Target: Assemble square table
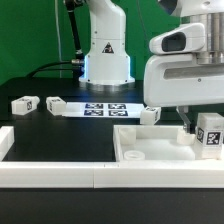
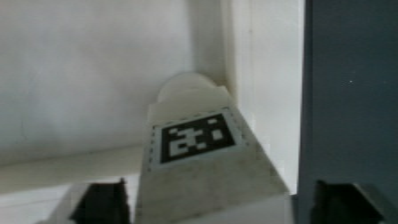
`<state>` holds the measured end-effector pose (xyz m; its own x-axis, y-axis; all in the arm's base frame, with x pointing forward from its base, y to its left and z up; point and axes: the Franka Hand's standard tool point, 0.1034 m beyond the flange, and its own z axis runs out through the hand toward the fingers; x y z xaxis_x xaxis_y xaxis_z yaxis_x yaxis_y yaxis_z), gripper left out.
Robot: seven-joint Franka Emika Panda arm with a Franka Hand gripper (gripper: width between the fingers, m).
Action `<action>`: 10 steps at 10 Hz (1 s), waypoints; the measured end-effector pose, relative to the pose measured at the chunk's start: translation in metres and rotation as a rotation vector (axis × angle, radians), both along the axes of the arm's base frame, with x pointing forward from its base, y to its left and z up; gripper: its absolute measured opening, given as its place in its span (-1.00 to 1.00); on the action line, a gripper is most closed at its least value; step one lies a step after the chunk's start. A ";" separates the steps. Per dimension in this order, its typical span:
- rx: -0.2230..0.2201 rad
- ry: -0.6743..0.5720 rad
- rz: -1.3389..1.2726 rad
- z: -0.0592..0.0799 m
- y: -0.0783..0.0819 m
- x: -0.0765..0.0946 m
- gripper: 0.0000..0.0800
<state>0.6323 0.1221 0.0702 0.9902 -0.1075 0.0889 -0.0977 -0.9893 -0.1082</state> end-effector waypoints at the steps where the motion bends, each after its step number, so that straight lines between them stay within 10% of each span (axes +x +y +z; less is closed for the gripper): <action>1: 0.001 0.001 -0.004 0.000 0.000 0.000 -0.05; 6: 0.055 0.047 -0.447 -0.001 -0.005 0.000 -0.27; 10: 0.215 0.158 -1.120 -0.003 -0.008 -0.004 -0.27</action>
Offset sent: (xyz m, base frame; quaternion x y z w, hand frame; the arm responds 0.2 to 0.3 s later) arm 0.0000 0.0000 0.0000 0.0000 0.0000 0.1938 0.9810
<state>0.6288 0.1143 0.0669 0.3284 -0.9318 -0.1546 -0.9377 -0.3020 -0.1721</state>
